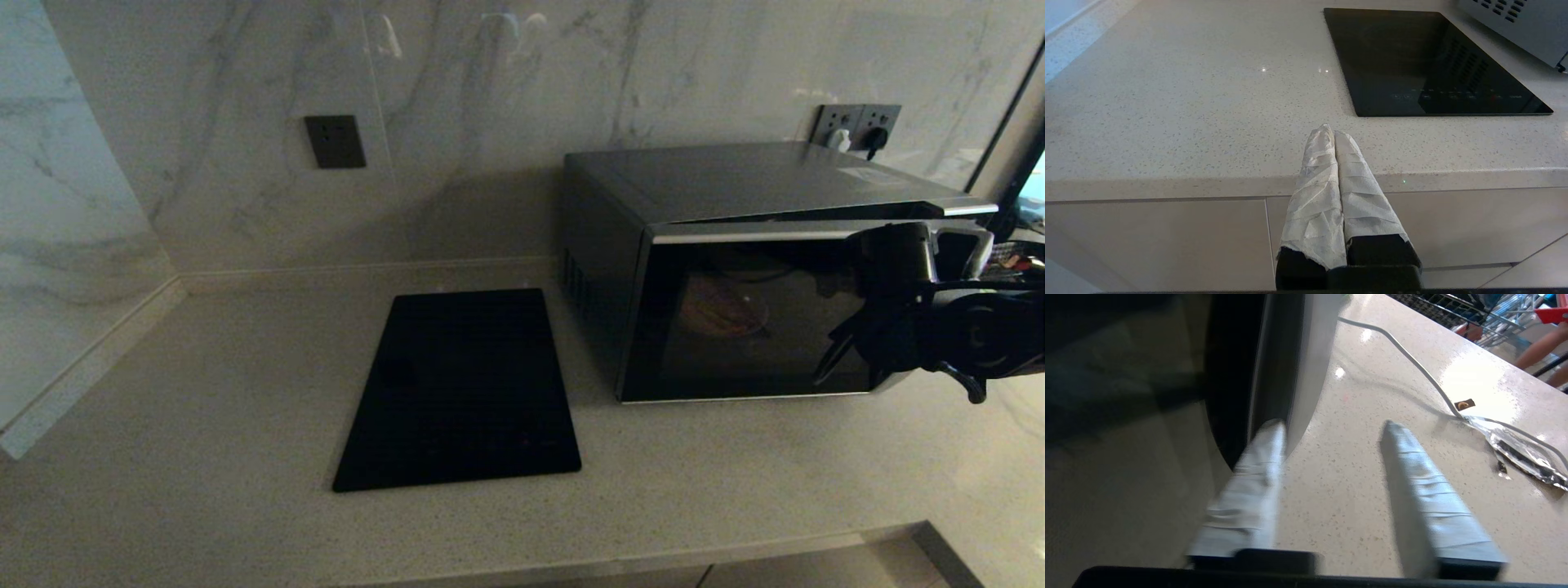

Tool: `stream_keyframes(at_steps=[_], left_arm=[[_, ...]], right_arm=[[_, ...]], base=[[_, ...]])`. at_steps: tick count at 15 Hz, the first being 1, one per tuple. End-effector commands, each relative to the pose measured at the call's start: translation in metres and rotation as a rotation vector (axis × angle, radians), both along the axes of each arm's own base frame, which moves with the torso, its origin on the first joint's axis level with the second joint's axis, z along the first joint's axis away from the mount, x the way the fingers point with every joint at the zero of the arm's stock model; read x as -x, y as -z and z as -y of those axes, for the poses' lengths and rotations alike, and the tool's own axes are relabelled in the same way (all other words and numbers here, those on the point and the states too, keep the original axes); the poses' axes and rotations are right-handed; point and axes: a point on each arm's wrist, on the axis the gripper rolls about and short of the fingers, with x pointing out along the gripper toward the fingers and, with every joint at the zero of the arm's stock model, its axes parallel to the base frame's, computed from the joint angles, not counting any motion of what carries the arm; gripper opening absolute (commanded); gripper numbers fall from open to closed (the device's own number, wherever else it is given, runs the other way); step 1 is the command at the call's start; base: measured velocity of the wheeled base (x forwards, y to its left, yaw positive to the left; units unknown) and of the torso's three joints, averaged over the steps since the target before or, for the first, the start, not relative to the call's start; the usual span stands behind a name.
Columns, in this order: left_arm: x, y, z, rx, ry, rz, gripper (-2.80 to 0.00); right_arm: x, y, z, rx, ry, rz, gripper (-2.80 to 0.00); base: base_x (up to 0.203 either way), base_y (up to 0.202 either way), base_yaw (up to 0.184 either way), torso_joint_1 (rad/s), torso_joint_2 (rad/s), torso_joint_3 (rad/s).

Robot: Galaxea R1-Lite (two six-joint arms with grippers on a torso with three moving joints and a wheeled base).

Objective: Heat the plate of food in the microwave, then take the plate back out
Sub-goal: Open the microwave oven

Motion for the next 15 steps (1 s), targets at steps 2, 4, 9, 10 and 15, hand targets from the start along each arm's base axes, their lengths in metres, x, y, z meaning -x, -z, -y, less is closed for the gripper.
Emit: stream_keyframes(at_steps=[2, 4, 9, 10, 15], left_arm=[[0.0, 0.0, 0.0, 0.001, -0.001, -0.001, -2.8], [0.0, 0.0, 0.0, 0.001, -0.001, 0.0, -2.8], [0.0, 0.0, 0.0, 0.001, -0.001, -0.003, -2.8], [0.0, 0.0, 0.0, 0.001, -0.001, -0.001, -2.8], [0.0, 0.0, 0.0, 0.001, -0.001, -0.001, -2.8]], right_arm=[[0.014, -0.014, 0.0, -0.003, -0.003, 0.036, 0.0], [0.028, -0.026, 0.0, -0.006, -0.008, 0.065, 0.0], [0.085, -0.079, 0.005, -0.02, -0.046, 0.167, 0.0], [0.099, -0.091, 0.008, -0.038, -0.076, 0.153, 0.0], [0.159, -0.143, 0.029, -0.203, -0.323, 0.091, 0.0]], base=[[0.0, 0.0, 0.0, 0.0, 0.0, 0.0], [0.0, 0.0, 0.0, 0.0, 0.0, 0.0], [0.0, 0.0, 0.0, 0.0, 0.0, 0.0], [0.0, 0.0, 0.0, 0.0, 0.0, 0.0], [0.0, 0.0, 0.0, 0.0, 0.0, 0.0]])
